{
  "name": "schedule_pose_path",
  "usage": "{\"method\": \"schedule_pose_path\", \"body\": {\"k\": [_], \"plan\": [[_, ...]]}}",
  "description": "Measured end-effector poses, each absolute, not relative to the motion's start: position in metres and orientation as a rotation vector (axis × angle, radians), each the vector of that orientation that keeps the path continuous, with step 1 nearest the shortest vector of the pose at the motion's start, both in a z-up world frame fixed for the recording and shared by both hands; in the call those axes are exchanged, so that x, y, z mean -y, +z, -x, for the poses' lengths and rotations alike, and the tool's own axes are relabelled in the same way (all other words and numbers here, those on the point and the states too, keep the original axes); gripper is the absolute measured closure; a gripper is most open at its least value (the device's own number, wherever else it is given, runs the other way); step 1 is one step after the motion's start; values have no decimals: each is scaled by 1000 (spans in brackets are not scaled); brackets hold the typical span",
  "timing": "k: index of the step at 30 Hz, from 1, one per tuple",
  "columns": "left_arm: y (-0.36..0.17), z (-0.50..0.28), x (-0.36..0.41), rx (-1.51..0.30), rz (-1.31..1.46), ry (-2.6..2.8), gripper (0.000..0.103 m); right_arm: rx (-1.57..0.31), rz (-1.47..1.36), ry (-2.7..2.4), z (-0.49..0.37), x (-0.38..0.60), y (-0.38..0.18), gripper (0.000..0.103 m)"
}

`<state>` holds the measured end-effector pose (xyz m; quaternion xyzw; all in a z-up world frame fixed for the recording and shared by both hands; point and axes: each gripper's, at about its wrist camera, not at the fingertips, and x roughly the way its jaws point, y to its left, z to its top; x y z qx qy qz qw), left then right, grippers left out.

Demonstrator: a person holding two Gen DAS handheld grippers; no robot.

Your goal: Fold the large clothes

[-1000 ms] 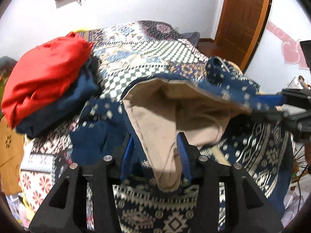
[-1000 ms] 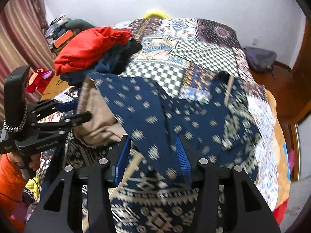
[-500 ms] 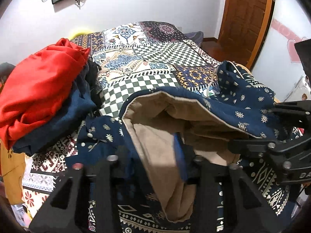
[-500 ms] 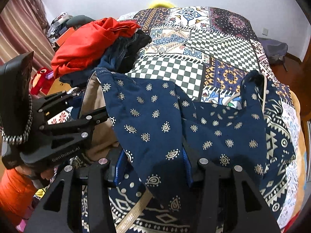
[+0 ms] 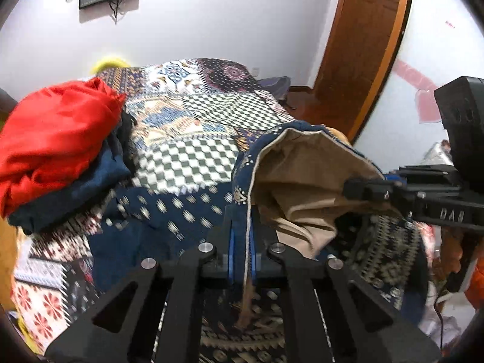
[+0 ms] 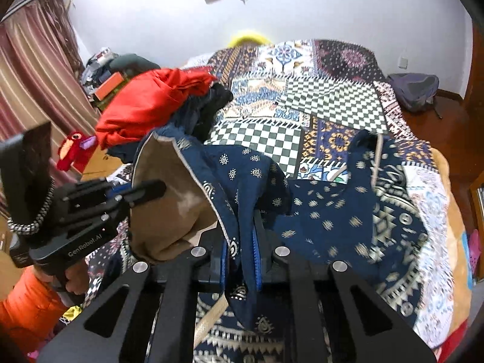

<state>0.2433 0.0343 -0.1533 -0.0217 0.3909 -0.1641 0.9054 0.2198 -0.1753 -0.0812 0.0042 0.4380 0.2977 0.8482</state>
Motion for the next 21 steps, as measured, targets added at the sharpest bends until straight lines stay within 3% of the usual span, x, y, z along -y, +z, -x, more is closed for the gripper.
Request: {"method": "schedule_pose_path", "body": {"k": [7,17,19,21], "plan": [[-155,-206,-25,-849,109,-415,97,-976,14,635,-191,193,-89,91],[-181,-165,5,-964,-47,-361,96,-1027,75,535,-164,208,-101,85],[-183,-158,6,-978,-70,-345,94,-1030,75,519,-158,212,-100,82],[-184,-151,4,-986,-81,-326,81,-1030,84,519,-151,214,-98,78]]}}
